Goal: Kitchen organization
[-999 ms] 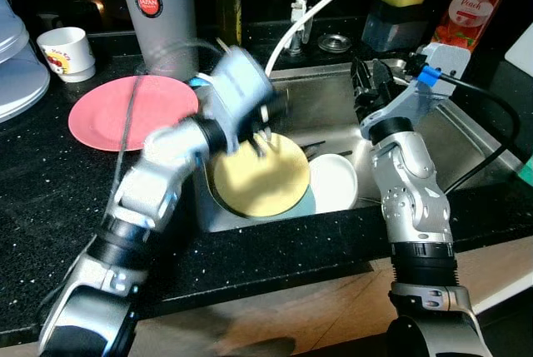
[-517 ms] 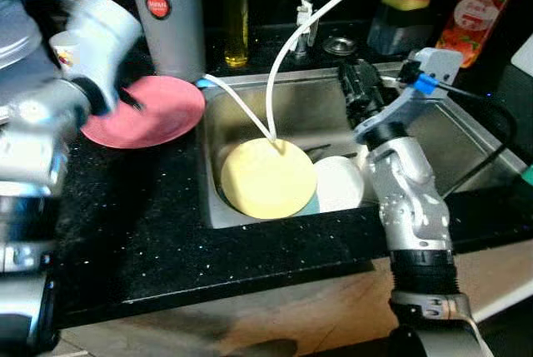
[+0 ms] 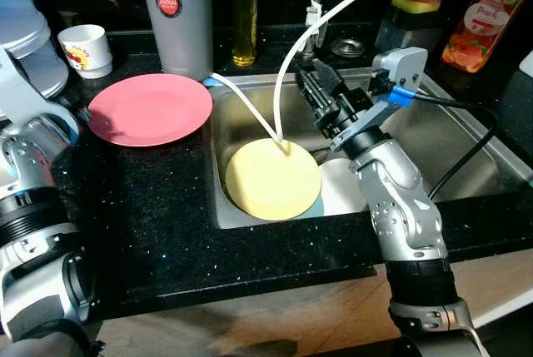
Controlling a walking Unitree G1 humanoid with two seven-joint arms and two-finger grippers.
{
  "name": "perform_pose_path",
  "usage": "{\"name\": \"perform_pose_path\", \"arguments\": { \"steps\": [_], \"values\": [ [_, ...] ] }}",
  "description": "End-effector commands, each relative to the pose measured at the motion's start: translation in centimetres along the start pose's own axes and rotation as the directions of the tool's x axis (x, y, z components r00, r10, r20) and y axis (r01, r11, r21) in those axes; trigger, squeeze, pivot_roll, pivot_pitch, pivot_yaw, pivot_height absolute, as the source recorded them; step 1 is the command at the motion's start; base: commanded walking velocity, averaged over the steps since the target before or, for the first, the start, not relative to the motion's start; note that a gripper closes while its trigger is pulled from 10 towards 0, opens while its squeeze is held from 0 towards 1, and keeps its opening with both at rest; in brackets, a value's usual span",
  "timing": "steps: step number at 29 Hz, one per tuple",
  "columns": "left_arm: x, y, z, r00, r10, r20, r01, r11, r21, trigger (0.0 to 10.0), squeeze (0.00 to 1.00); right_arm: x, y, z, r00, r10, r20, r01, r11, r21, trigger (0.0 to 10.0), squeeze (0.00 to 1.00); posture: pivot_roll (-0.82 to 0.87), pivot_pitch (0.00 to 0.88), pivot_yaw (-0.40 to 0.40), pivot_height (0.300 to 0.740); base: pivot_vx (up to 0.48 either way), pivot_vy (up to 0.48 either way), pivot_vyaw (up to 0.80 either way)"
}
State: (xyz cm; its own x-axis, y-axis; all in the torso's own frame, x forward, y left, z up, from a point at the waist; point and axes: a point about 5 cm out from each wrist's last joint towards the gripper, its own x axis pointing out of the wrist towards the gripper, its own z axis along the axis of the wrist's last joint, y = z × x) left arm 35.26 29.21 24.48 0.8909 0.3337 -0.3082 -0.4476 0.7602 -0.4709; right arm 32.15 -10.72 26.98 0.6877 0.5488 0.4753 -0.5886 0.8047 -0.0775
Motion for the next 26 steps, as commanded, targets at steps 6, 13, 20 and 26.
{"name": "perform_pose_path", "arguments": {
  "steps": [6, 13, 20, 26],
  "values": [
    [0.0, -0.2, -1.2, 0.993, 0.007, -0.116, -0.017, 0.996, -0.083, 10.0, 0.00, -0.8, 1.2, -1.4, 0.984, 0.139, -0.107, -0.145, 0.988, -0.050, 10.0, 0.11, 0.15, 0.084, 0.002, 0.740, 0.000, 0.000, 0.00],
    [-0.2, -1.1, -2.9, 0.970, -0.049, -0.237, 0.022, 0.993, -0.113, 10.0, 0.00, -1.0, 2.3, -1.4, 0.957, 0.257, -0.132, -0.267, 0.962, -0.059, 10.0, 0.00, 0.15, 0.083, 0.001, 0.740, 0.000, 0.000, 0.00],
    [-0.1, -1.4, -4.9, 0.949, -0.089, -0.302, 0.043, 0.987, -0.157, 0.0, 0.00, -1.1, 2.3, -1.3, 0.955, 0.269, -0.125, -0.277, 0.959, -0.054, 10.0, 0.00, 0.14, 0.072, 0.001, 0.740, 0.000, 0.000, 0.00],
    [-0.1, -1.4, -4.9, 0.952, -0.093, -0.291, 0.046, 0.985, -0.167, 0.0, 0.00, -1.2, 2.0, -0.9, 0.965, 0.243, -0.100, -0.248, 0.968, -0.041, 10.0, 0.00, 0.14, 0.066, 0.003, 0.740, 0.000, 0.000, 0.00]
  ]
}}
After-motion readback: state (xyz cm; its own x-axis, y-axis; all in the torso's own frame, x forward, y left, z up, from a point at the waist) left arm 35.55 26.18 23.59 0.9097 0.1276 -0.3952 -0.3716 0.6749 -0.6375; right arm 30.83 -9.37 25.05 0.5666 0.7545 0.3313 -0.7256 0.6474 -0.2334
